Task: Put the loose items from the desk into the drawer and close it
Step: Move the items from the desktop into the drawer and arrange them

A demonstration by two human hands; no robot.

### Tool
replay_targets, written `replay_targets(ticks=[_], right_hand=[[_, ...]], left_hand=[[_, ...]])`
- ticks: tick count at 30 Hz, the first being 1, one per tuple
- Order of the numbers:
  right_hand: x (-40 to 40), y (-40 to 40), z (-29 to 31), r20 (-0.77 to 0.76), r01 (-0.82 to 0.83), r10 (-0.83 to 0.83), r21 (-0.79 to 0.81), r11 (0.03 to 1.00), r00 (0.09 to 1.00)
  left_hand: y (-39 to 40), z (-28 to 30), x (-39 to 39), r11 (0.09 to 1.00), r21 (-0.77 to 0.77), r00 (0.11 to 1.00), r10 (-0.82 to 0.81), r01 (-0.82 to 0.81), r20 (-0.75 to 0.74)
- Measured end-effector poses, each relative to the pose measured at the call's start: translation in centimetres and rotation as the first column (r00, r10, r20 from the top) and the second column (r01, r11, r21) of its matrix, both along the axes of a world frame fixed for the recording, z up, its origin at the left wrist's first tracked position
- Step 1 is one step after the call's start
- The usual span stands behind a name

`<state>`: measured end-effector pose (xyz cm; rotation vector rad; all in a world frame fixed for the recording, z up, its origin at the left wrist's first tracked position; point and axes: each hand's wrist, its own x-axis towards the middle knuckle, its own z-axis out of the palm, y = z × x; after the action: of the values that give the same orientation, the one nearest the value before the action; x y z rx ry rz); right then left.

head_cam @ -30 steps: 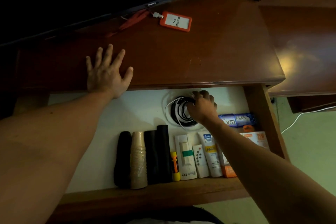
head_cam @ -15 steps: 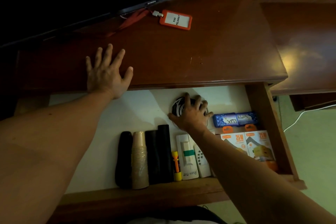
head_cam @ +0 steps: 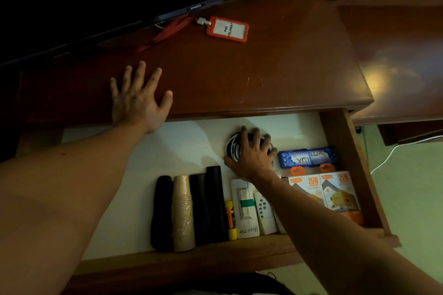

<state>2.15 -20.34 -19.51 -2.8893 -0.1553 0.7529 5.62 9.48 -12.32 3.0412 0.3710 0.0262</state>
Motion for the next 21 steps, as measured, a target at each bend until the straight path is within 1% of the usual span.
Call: replay_targets(ticks=[6, 9, 11, 12, 14, 16, 18, 19, 21], right_hand=[[0.2, -0.4, 0.4, -0.018, -0.007, 0.007, 0.032, 0.999, 1.0], [0.5, -0.2, 2.0, 0.019, -0.005, 0.004, 0.049, 0.999, 1.0], [0.4, -0.1, 3.8, 0.126, -0.018, 0.003, 0.116, 0.993, 0.992], [0.3, 0.0, 4.7, 0.214, -0.035, -0.003, 0.175, 0.984, 0.977], [0.0, 0.3, 6.5, 0.418, -0.101, -0.04, 0.309, 0.946, 0.907], [-0.1, 0.9, 8.1, 0.572, -0.192, -0.08, 0.4, 0.896, 0.817], [0.7, 1.7, 9.3, 0.636, -0.259, -0.113, 0.462, 0.849, 0.763], [1.6, 2.2, 9.9, 0.639, -0.269, -0.125, 0.483, 0.833, 0.759], [4.2, 3.4, 10.8, 0.635, -0.266, -0.126, 0.484, 0.834, 0.762]], left_hand=[[0.0, 0.0, -0.1, 1.0, -0.002, 1.0, -0.002, 0.002, 0.002], [0.0, 0.0, -0.1, 1.0, 0.003, 1.0, 0.0, 0.0, -0.005], [0.0, 0.0, -0.1, 1.0, 0.001, 1.0, 0.005, -0.005, -0.004], [0.0, 0.0, -0.1, 1.0, 0.001, 1.0, 0.007, -0.007, -0.003], [0.0, 0.0, -0.1, 1.0, 0.003, 1.0, 0.009, -0.009, -0.008], [0.0, 0.1, -0.1, 1.0, 0.0, 1.0, 0.009, -0.009, -0.012], [0.0, 0.2, -0.1, 1.0, -0.002, 1.0, 0.006, -0.006, -0.008], [0.0, 0.2, 0.0, 1.0, -0.006, 1.0, 0.005, -0.005, -0.007], [0.1, 0.2, -0.1, 1.0, -0.009, 1.0, -0.002, 0.002, 0.001]])
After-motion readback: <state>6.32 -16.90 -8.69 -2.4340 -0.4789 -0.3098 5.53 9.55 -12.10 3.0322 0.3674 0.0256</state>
